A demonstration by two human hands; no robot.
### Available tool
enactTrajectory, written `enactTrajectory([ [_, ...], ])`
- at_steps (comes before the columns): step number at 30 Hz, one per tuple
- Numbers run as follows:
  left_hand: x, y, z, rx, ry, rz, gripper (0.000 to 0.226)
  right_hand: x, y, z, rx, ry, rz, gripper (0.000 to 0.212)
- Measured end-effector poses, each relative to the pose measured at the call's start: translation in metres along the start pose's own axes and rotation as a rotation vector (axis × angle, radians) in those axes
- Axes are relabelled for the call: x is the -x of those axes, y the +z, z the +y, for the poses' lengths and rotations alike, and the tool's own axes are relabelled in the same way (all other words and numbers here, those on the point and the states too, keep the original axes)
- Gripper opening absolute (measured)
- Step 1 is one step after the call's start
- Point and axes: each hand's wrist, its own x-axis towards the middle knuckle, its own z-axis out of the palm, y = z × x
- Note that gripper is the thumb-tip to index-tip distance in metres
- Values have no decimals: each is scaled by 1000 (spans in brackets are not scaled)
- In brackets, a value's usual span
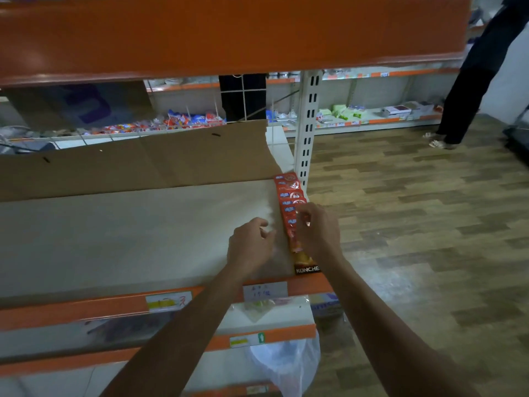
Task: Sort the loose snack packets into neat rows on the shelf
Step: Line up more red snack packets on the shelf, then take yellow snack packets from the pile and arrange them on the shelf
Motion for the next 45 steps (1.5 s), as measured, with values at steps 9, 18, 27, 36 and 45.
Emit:
enactTrajectory([
  [9,21,-78,-87,-223,21,159,40,43,75,-97,20,-274,-216,28],
  [18,84,-213,-245,-323,-99,365,39,127,191,-251,-100,-433,-399,28],
  [27,131,-324,-378,-415,-186,481,40,200,297,-376,-153,-505,-513,28],
  [36,126,-426,-497,-446,-329,565,42,223,404,-509,-185,-636,-627,30],
  [45,83,-530,-607,-475,-522,572,50,203,524,-633,-188,-640,-767,30],
])
